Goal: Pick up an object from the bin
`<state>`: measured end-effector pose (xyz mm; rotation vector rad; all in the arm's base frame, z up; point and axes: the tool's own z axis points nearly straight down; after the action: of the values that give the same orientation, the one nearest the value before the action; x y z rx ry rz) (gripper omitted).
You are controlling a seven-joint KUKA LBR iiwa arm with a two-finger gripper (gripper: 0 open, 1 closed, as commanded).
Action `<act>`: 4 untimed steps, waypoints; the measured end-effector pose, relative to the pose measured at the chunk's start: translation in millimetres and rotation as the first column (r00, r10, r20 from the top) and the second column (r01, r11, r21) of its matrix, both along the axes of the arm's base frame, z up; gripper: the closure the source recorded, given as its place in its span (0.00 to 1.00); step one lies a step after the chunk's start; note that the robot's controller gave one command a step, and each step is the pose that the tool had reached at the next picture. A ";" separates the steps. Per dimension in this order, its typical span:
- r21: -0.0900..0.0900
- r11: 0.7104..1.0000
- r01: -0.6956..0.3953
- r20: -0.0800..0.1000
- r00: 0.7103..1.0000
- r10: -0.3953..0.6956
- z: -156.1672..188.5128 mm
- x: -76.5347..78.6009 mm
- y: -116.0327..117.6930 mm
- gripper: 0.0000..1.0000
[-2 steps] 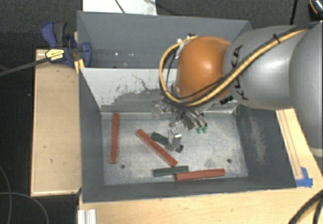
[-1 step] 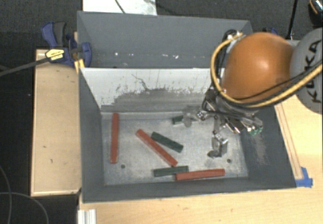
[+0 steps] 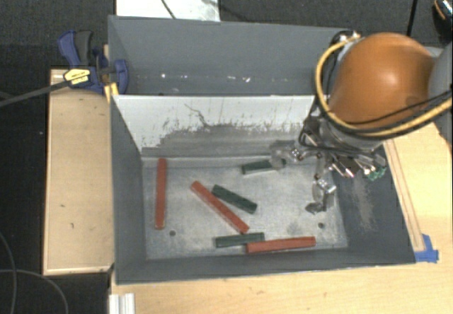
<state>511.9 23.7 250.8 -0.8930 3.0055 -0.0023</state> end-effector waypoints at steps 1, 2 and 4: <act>0.003 0.980 -0.200 -0.009 0.980 0.200 -87.9 2.5 76.4 0.00; 0.001 0.941 -0.338 -0.010 0.941 0.338 -183.3 -10.6 63.3 0.00; 0.001 0.951 -0.310 -0.005 0.951 0.310 -176.1 56.1 58.5 1.00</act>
Offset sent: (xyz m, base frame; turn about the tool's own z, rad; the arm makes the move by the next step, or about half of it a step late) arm 0.0034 0.0731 -0.0853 -0.2009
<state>568.0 82.2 74.7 -1.3555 2.8319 0.0019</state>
